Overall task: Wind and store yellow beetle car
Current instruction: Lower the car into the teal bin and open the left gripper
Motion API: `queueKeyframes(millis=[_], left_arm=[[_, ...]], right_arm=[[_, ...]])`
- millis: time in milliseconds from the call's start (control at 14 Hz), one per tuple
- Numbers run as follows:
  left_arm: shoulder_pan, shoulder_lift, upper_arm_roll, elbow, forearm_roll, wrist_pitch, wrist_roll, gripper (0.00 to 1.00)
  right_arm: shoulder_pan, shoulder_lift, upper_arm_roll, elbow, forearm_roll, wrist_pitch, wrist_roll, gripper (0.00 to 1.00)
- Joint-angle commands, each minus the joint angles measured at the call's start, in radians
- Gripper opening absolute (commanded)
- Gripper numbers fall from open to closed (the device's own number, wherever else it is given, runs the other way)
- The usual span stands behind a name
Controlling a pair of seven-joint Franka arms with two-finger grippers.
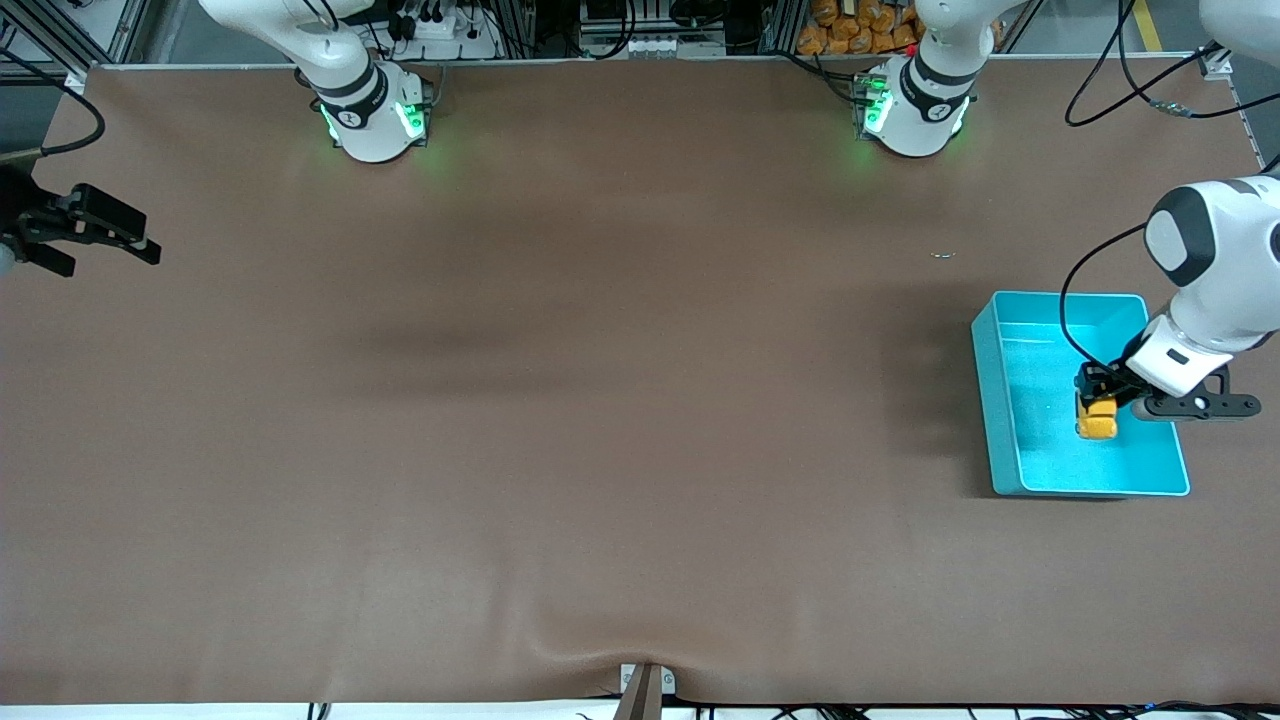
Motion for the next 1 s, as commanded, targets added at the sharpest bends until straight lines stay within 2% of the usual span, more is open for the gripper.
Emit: queueKeyframes(millis=[0,215,430,788,860,931], left_arm=[[0.027,-0.011,-0.010,-0.029,0.032,0.022,0.031,0.00],[0.045,0.050,-0.010,-0.029,0.031,0.112,0.051,0.00],[0.051,0.120,-0.010,-0.029,0.031,0.203,0.051,0.00],[0.054,0.148,-0.010,-0.037,0.031,0.221,0.053,0.00],[0.054,0.148,-0.010,-0.039,0.031,0.221,0.054,0.18],[0.054,0.151,-0.009,-0.039,0.031,0.221,0.054,0.67]], right_arm=[[-0.018,-0.012,0.017,-0.008,0.006,0.000,0.001,1.00],[-0.057,-0.012,0.073,-0.009,0.000,0.004,0.002,1.00],[-0.063,-0.013,0.097,-0.009,-0.015,0.018,0.001,1.00],[-0.071,-0.013,0.119,-0.014,-0.037,0.023,0.002,1.00],[-0.071,-0.013,0.119,-0.013,-0.038,0.023,0.002,1.00],[-0.071,-0.013,0.119,-0.014,-0.038,0.023,0.002,1.00]])
